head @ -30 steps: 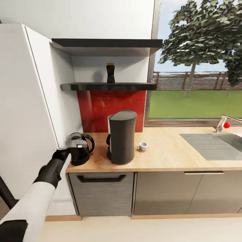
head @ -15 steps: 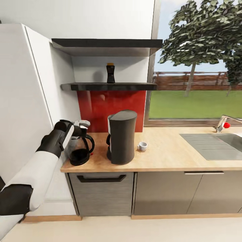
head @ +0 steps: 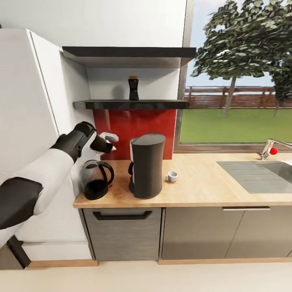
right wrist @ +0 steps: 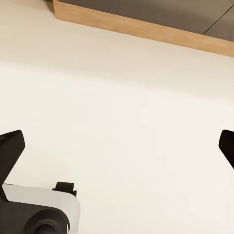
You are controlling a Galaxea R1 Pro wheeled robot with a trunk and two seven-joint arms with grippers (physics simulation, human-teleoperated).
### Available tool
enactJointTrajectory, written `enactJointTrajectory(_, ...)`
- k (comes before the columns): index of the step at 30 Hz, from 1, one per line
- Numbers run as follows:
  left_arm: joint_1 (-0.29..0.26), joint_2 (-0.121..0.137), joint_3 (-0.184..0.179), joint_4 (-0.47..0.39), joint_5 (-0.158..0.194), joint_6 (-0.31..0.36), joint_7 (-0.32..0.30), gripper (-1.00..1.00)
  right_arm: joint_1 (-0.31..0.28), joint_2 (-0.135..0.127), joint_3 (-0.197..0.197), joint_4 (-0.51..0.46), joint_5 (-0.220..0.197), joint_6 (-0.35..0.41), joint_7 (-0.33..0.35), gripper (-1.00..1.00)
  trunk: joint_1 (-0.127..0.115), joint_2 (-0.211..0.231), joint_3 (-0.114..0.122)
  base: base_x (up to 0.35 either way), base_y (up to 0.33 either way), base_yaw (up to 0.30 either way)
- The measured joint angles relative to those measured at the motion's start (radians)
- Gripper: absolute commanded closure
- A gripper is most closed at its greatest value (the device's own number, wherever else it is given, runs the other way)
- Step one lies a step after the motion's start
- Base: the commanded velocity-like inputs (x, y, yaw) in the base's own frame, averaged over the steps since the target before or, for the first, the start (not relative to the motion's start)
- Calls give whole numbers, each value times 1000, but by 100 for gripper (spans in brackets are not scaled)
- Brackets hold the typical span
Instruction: Set up a coffee station on the kitchen countertop: keep the coffee maker on the countertop, move the bottle of coffee from the kitchen shelf to the counter next to the coffee maker, place a paper coffee filter on top of the coffee maker, put the saucer next to the coffee maker with the coffee cup on the saucer, and place the electric kettle next to the coffee maker.
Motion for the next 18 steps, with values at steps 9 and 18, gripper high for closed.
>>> enactJointTrajectory(9, -89, 1, -267, 124, -4, -1, -259, 100, 0, 1, 0, -5, -1, 1, 0, -100, 0, 0, 0, 0, 0, 0)
enactJointTrajectory(18, -144, 7, -394, 126, -196, -1, -424, 100, 0, -7, -1, -2, 0, 2, 5, -100, 0, 0, 0, 0, 0, -1)
